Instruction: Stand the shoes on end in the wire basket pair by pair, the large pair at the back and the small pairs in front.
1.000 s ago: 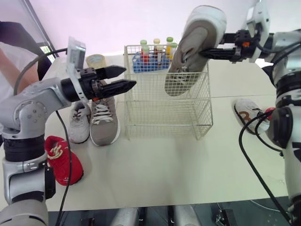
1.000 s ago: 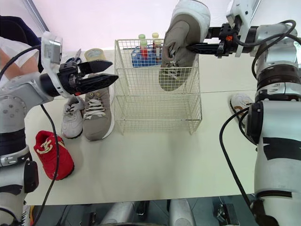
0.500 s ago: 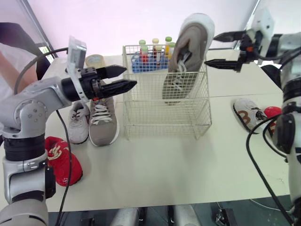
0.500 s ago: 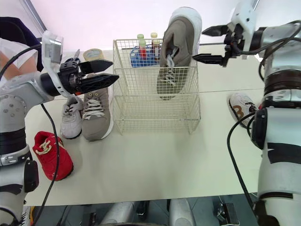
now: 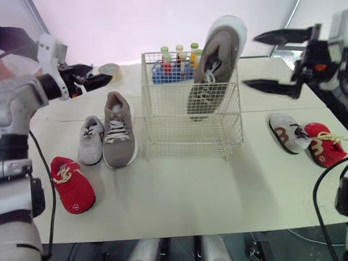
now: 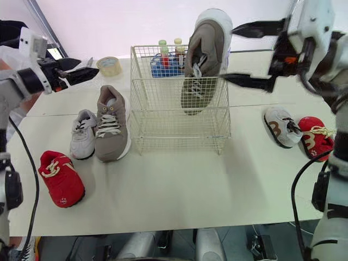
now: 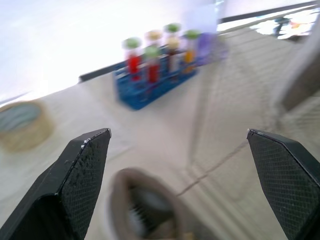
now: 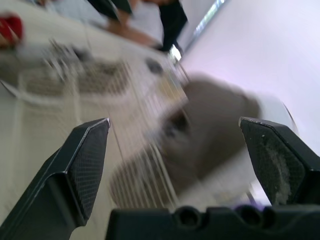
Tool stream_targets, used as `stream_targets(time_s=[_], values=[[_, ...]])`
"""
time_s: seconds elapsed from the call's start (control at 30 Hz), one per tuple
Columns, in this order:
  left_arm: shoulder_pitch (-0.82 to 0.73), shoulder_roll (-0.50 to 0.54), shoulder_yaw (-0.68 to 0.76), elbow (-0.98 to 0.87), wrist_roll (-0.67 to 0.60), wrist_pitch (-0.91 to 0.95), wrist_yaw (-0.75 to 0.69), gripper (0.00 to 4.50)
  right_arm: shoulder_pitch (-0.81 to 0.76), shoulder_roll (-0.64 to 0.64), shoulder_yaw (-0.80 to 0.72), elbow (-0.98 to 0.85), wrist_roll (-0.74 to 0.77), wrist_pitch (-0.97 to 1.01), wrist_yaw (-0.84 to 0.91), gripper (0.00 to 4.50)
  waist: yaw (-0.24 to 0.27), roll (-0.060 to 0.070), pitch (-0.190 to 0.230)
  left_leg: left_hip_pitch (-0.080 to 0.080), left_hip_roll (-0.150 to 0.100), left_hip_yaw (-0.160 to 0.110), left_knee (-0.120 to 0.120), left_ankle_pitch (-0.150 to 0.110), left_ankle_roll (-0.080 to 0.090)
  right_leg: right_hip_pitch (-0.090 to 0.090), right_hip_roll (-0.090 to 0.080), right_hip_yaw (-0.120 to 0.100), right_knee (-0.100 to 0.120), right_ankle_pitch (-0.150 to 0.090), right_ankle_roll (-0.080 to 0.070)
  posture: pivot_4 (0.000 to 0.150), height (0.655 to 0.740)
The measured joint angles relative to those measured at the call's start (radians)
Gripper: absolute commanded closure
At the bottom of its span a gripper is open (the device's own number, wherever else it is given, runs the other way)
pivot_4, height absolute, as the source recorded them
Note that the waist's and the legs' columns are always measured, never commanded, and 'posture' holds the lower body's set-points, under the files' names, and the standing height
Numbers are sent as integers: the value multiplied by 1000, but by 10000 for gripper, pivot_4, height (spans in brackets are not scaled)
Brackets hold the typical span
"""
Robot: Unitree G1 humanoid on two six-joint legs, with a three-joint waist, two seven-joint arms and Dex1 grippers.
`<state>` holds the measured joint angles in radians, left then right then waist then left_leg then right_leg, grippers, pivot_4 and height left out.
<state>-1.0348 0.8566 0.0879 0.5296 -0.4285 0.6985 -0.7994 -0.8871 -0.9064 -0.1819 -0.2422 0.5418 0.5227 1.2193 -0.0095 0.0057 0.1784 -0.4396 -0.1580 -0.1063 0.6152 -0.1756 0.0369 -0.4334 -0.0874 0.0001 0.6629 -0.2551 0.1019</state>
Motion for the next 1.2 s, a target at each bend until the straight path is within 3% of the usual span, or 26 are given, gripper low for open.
stream_targets(time_s=[0.1, 0.27, 0.53, 0.63, 0.9, 1.2], values=[[-89, -57, -58, 224, 98, -60, -2, 0, 56, 35, 11, -137, 73, 82, -85, 243, 7, -2, -1, -1, -1, 0, 2, -1, 1, 1, -1, 0, -1, 0, 0, 1500, 7400], [-153, -143, -134, 498, 237, -175, -5, 0, 78, 43, 9, -208, 131, 139, -176, 243, 19, -5, 0, -4, -1, 0, 4, -1, 3, -1, -1, -1, -2, 1, 1, 1500, 7400], [-198, -255, -109, 697, 322, -327, 99, 0, 100, 33, -4, -268, 201, 183, -257, 243, 20, -6, 0, -4, -1, 0, 5, -2, 3, 0, -1, -1, -2, 1, 1, 1500, 7400], [-201, -287, -79, 727, 325, -345, 130, 8369, 100, 29, -5, -274, 218, 191, -278, 0, 19, -6, 0, -4, -1, 0, 6, -2, 4, 0, -1, -1, -1, 1, 1, 1500, 7400], [-223, -330, 18, 770, 311, -329, 208, 44670, 104, 24, -1, -276, 217, 186, -292, 0, 20, -7, 0, -5, -1, 0, 8, -2, 4, 1, -1, -2, -1, 1, 2, 1500, 7400], [-366, -334, 217, 744, 194, -306, 371, 44670, 99, 24, 18, -253, 212, 164, -288, 0, 21, -11, 2, -10, -1, -1, 15, -4, 6, 0, 0, -4, -1, 3, 5, 1500, 7400]])
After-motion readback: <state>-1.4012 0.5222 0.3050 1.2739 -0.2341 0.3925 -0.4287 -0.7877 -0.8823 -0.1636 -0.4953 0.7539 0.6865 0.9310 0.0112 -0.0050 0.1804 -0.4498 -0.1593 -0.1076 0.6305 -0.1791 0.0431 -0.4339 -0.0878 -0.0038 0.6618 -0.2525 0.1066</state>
